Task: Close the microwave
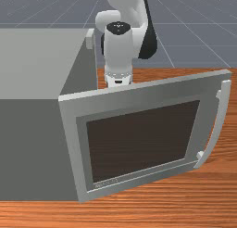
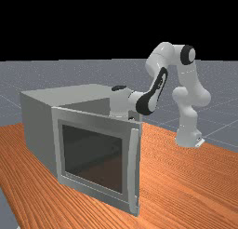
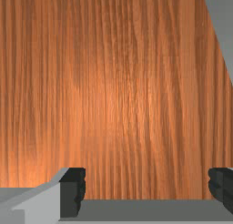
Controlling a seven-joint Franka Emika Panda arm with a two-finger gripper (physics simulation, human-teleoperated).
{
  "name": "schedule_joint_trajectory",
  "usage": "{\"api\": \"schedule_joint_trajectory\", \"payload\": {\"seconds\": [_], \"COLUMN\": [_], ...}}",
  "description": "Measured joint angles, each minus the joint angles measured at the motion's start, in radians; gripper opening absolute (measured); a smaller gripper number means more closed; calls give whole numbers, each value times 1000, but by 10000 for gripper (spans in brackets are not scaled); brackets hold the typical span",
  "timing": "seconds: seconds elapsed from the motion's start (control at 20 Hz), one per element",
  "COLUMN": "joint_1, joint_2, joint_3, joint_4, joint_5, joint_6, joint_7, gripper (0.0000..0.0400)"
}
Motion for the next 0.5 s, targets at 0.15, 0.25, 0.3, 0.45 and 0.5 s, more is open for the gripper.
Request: {"api": "schedule_joint_trajectory", "payload": {"seconds": [0.15, 0.25, 0.3, 0.45, 0.5], "joint_1": [0, 0, 0, 0, -2], "joint_2": [0, 0, 2, 9, 4], "joint_3": [0, 0, 0, 0, 1], "joint_4": [0, 0, 3, 12, 8], "joint_5": [0, 0, 0, 0, 4], "joint_6": [0, 0, -4, -10, -7], "joint_7": [0, 0, 0, 0, -3], "gripper": [90, 33, 20, 5, 3]}}
